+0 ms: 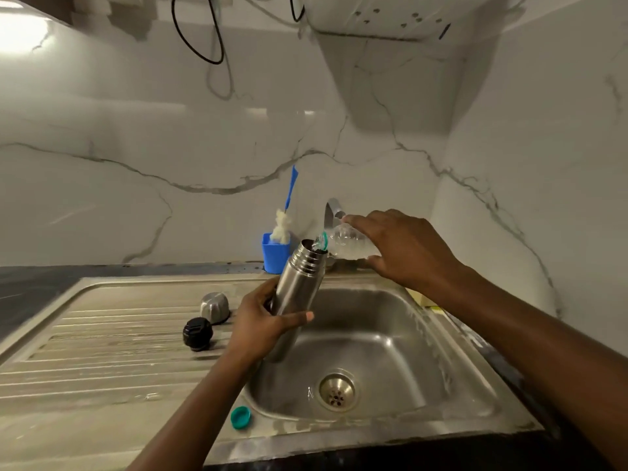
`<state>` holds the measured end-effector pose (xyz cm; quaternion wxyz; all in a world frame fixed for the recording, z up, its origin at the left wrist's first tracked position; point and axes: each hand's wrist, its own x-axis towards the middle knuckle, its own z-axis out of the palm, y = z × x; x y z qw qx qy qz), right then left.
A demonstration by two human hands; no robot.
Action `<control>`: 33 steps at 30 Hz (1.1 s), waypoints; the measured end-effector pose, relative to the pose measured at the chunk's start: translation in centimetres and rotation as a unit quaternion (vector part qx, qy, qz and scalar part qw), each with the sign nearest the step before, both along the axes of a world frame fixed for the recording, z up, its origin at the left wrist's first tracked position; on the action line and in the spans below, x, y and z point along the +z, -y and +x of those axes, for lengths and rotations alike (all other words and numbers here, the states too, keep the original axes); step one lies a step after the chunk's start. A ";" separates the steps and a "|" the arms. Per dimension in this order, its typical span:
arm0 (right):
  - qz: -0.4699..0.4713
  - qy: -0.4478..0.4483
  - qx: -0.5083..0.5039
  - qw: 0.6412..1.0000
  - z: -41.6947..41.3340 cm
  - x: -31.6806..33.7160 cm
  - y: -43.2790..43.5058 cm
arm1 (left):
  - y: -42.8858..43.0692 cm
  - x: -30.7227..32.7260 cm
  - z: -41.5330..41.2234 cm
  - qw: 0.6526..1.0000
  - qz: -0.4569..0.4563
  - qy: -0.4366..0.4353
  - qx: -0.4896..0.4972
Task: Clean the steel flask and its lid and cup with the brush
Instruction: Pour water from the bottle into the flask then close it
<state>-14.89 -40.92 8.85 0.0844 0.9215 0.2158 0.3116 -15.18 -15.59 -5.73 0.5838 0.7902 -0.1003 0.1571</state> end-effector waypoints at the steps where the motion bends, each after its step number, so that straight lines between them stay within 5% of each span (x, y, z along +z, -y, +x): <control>1: -0.011 0.005 -0.003 1.000 0.0 0.1 0.0 | 0.1 -0.1 0.1 1.000 0.000 0.000 -0.001; 33: -0.136 0.094 0.054 0.985 2.3 0.2 -1.0 | 0.2 -3.0 1.0 0.999 -0.023 -0.021 -0.018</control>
